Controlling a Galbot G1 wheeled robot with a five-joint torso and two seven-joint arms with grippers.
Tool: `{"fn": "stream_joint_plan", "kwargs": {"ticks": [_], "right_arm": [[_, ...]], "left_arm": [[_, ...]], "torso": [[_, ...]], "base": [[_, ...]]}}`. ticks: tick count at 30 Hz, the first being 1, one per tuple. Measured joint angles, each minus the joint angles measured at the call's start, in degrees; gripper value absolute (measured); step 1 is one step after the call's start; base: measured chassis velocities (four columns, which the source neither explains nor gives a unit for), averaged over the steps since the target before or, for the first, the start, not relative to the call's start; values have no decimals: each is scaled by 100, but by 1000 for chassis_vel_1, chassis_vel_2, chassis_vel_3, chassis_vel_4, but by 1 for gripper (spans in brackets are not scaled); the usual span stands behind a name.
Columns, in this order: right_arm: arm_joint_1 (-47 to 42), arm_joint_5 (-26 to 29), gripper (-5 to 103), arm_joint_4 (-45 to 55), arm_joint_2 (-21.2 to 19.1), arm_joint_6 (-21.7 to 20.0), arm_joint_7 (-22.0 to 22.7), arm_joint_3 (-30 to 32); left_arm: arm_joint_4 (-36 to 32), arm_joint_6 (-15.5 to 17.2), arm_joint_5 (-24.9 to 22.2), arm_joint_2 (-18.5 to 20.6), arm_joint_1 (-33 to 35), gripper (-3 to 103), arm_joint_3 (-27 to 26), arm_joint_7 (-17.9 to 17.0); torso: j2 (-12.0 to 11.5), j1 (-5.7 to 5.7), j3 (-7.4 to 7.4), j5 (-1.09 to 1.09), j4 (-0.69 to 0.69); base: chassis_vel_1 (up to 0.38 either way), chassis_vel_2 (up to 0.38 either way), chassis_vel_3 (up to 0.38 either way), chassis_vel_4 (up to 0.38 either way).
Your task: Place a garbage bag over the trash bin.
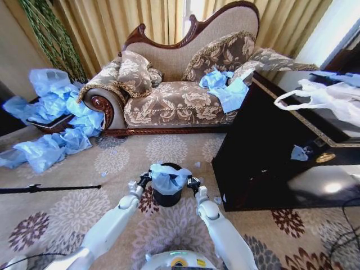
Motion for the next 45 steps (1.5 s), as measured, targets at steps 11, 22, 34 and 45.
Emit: {"fn": "stream_joint_plan", "kwargs": {"ticks": [11, 22, 34, 45], "right_arm": [[170, 409, 0, 88, -161, -109, -473, 38], [886, 857, 0, -1451, 348, 201, -563, 144], [1292, 812, 0, -2546, 481, 1155, -1005, 227], [1738, 853, 0, -2965, 619, 1708, -1347, 214]], "left_arm": [[-141, 605, -109, 650, -112, 0, 87, 774], [148, 1418, -688, 382, -217, 0, 296, 484], [192, 1340, -378, 236, -61, 0, 449, 508], [132, 1240, -822, 180, -209, 0, 192, 585]], "torso": [[0, -1, 0, 0, 0], [0, -1, 0, 1, -1], [0, 0, 1, 0, 2], [0, -1, -1, -1, -1]], "base": [[0, 0, 0, 0], [0, 0, 0, 0], [0, 0, 0, 0], [0, 0, 0, 0]]}}
